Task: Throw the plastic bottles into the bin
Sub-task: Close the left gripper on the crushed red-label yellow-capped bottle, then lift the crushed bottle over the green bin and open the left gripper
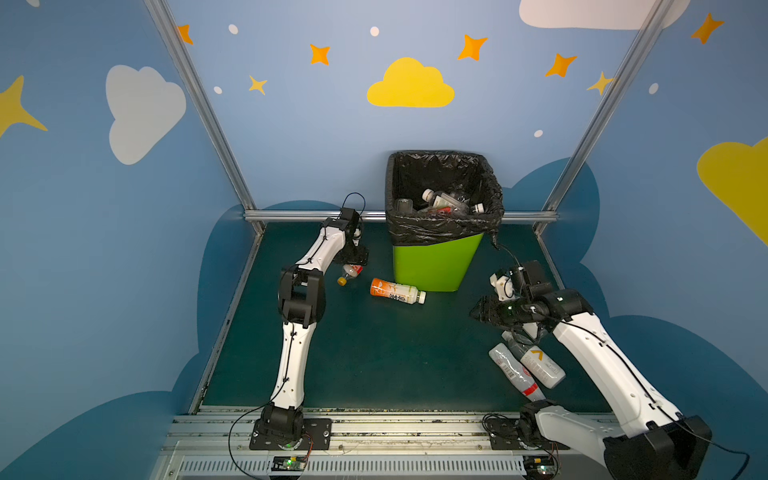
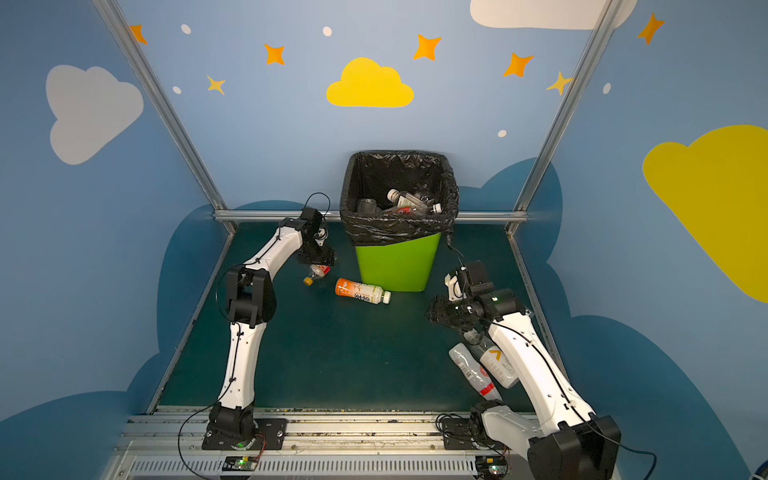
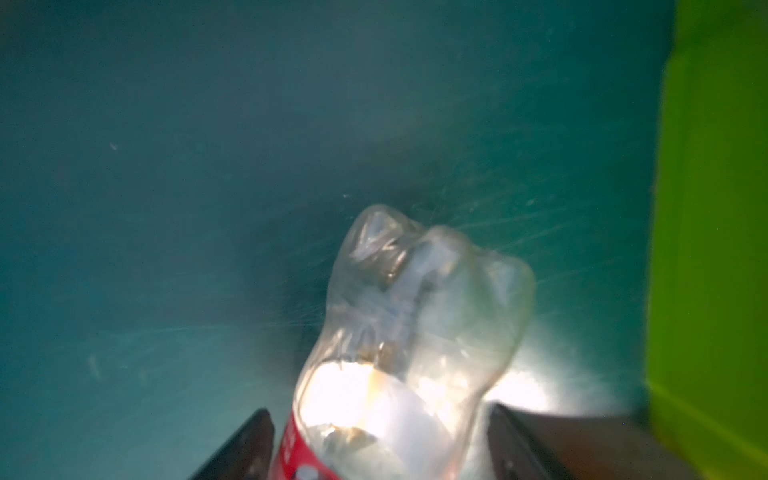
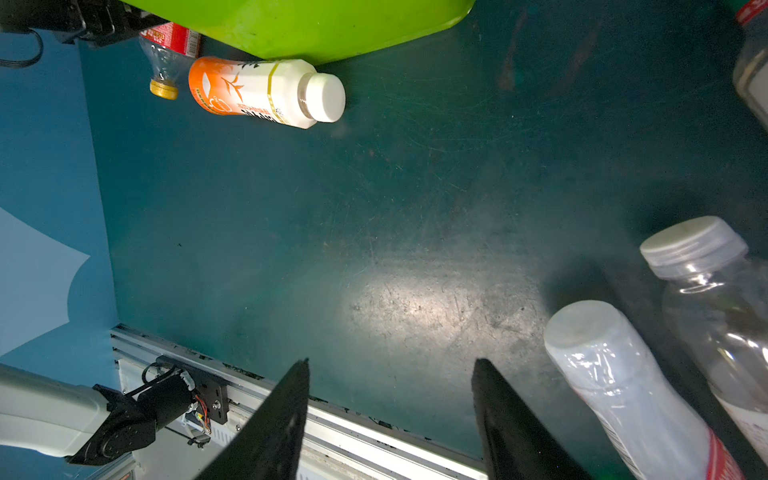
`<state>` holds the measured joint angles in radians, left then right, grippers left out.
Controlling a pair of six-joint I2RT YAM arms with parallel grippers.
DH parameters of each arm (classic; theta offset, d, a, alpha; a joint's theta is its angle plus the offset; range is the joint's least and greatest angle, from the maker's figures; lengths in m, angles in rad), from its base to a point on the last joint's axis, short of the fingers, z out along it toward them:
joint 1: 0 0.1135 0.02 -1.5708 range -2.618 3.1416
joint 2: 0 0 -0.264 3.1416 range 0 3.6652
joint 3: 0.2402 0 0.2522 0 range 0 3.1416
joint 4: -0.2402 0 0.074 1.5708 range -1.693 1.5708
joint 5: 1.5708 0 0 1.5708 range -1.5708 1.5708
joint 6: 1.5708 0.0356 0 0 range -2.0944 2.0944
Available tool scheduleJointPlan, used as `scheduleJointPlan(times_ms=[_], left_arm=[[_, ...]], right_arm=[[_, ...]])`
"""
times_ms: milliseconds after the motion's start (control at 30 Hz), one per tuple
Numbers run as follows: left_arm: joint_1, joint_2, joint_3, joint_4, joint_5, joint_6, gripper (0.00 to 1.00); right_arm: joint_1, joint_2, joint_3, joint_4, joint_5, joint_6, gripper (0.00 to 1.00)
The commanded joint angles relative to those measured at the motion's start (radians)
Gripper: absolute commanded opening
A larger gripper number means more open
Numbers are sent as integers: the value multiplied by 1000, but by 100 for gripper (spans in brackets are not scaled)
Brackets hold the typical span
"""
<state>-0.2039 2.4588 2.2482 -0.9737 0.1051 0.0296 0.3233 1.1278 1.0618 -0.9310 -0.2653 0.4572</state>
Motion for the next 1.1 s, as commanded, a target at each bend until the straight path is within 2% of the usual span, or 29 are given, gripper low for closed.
scheduleJointPlan(times_ms=[0, 100, 200, 333, 567, 800, 900, 967, 1000, 1067], left_arm=[[6, 14, 31, -47, 4, 6, 74], [7, 21, 38, -52, 1, 12, 73], [16, 26, 56, -79, -1, 8, 60], [47, -30, 2, -53, 25, -39, 60], [111, -228, -200, 30, 72, -108, 60], [154, -518, -415, 102, 87, -190, 60], [171, -643, -412, 91, 100, -230, 60], [171, -725, -371, 129, 217, -261, 60], [159, -765, -350, 182, 261, -288, 59], [96, -803, -304, 292, 269, -320, 60]], right_arm=[[3, -12, 11, 3, 18, 17, 63], [3, -30, 0, 4, 28, 33, 63], [3, -49, -11, 4, 41, 52, 63], [3, -61, -13, 4, 44, 76, 63], [3, -58, 2, -9, 45, 72, 63], [4, -50, 15, -16, 34, 40, 63], [4, -31, 31, -15, 8, 24, 63], [5, -15, 51, -22, -1, 7, 63], [5, -6, 64, -25, -6, -4, 63], [5, 12, 89, -34, -14, -22, 63]])
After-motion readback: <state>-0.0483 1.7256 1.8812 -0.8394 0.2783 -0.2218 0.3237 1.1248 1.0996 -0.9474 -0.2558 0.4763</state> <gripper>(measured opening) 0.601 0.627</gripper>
